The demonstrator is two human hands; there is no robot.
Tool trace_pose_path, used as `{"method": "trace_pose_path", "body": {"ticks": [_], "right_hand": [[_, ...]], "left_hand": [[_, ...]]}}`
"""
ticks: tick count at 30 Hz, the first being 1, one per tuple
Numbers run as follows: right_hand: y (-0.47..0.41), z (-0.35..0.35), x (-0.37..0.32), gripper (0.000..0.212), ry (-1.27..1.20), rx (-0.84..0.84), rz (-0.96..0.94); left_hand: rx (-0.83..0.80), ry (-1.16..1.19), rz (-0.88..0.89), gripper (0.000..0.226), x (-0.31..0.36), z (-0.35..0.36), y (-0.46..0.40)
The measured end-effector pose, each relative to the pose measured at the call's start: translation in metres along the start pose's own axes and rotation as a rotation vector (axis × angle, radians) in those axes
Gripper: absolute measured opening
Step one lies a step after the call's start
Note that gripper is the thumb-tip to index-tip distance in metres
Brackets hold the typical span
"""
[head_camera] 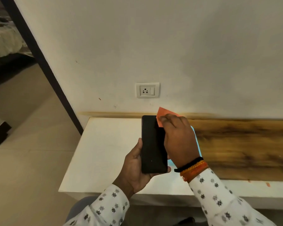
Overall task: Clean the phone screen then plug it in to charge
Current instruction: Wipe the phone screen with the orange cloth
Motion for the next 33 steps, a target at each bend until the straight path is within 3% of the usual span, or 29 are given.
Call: {"method": "trace_pose_path", "body": {"ticks": [7,12,18,23,30,33], "right_hand": [[0.068,0.016,-0.032,0.035,-0.055,-0.089,-0.269],[0.023,0.007,-0.013,0.034,-0.061,-0.018,-0.067],[0.031,0.009,-0.052,0.034,-0.073,-0.032,-0.202],[0.076,0.01,-0.039,0.031,-0.08,-0.039,-0.271],[0.007,-0.004,-0.008,0.032,-0.101,0.052,-0.041],[-0.008,-0.003,-0.022,0.03,-0.095,0.002,-0.061]], "left_hand": [[0.046,0.045,0.0,0.064,0.013,-0.009,-0.002],[0.023,-0.001,-0.008,0.058,0.007,-0.001,-0.004],[0.067,0.035,-0.031,0.052,0.011,-0.001,-0.007],[0.108,-0.017,-0.009,0.064,0.018,-0.018,-0.007],[-0.007,-0.014,0.003,0.058,0.011,0.007,-0.012],[-0.008,0.023,-0.029,0.056,0.006,0.01,-0.015]]}}
Point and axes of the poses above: each hand's wrist, its own y-axis away from the middle knuckle, its own z-axis out of the palm, x = y × z, the point moved 8 cm from there along -y, towards the middle knuckle, and after that the axes turned 5 degrees about z, right-handed, at the moved point
